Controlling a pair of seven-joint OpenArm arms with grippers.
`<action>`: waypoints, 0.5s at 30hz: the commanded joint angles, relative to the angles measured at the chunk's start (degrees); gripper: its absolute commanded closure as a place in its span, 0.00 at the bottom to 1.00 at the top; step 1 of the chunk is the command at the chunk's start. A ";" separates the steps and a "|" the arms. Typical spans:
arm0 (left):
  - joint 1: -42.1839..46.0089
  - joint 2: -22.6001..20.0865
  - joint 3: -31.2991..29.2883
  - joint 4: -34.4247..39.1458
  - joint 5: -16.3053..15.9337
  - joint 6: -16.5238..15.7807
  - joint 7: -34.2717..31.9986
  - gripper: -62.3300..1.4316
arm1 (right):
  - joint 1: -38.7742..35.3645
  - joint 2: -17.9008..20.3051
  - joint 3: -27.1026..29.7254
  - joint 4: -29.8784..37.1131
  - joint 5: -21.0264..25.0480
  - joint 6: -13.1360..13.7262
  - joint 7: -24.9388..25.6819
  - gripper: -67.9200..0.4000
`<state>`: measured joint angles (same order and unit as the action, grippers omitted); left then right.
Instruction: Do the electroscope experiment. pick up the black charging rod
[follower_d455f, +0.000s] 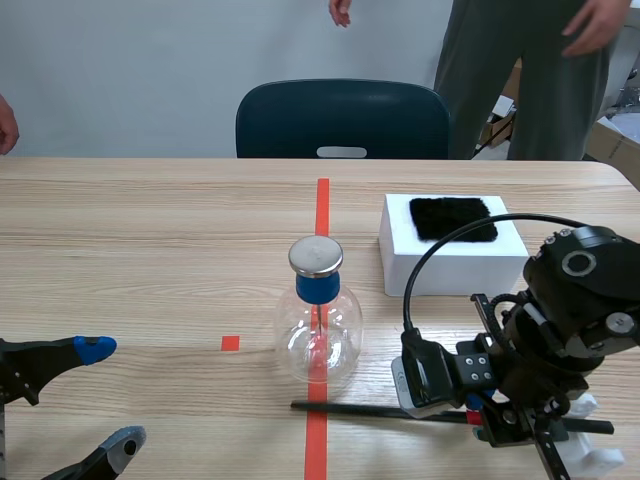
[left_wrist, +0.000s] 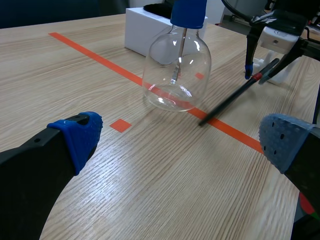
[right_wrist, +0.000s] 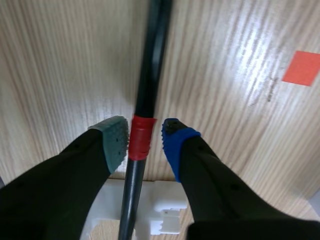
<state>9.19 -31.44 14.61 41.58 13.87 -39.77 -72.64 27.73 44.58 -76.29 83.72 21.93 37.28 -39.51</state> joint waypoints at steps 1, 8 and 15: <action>-0.33 -0.15 -0.37 0.31 -0.59 -0.11 -1.01 0.00 | 0.87 0.48 1.07 0.55 -0.02 0.00 0.04 0.81; -0.33 -0.15 -0.37 0.31 -0.59 -0.11 -1.01 0.00 | 0.85 0.48 1.25 0.55 -0.02 0.00 0.00 0.91; -0.33 -0.15 -0.37 0.31 -0.59 -0.11 -1.01 0.00 | 0.83 0.50 1.25 0.66 0.42 0.02 -0.17 0.99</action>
<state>9.19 -31.44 14.61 41.58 13.87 -39.77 -72.66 27.57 44.60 -75.81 83.74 23.59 37.30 -39.48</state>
